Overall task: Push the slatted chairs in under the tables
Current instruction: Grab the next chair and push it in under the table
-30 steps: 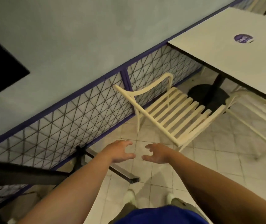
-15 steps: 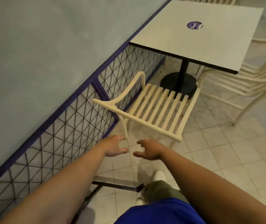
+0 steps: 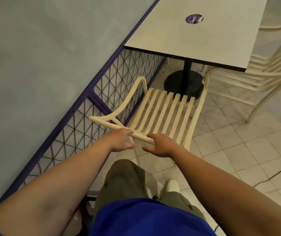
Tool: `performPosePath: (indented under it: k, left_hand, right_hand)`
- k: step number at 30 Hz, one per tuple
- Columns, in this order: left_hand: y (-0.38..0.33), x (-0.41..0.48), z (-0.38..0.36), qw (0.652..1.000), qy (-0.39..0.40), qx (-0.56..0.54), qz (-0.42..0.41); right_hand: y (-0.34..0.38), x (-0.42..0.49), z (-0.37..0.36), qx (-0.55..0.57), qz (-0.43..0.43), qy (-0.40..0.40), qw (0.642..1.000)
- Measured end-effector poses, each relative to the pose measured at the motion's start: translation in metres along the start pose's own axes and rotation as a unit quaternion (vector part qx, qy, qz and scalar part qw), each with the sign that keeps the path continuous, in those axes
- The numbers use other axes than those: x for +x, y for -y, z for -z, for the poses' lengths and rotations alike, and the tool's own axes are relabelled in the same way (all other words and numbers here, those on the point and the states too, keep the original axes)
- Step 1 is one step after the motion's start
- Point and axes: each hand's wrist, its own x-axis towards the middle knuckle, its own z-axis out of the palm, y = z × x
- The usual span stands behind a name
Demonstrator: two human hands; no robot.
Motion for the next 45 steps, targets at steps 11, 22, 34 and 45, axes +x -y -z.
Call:
performPosePath:
  k: [11,22,34,45]
  left_hand:
    - [0.022,0.063,0.01,0.993,0.078,0.084,-0.029]
    - [0.085,0.119,0.024,0.967,0.172,0.163,-0.098]
    - [0.107,0.149,0.03,0.945,0.238,0.173,-0.142]
    - [0.114,0.162,0.037,0.945,0.226,0.185,-0.148]
  right_hand:
    - [-0.017,0.031,-0.01,0.016,-0.052,0.051,0.997]
    - [-0.015,0.079,-0.027,-0.055,-0.121,0.111,0.985]
    - [-0.011,0.088,-0.032,-0.063,-0.15,0.123,0.979]
    - [-0.006,0.101,-0.026,-0.066,-0.163,0.128,0.976]
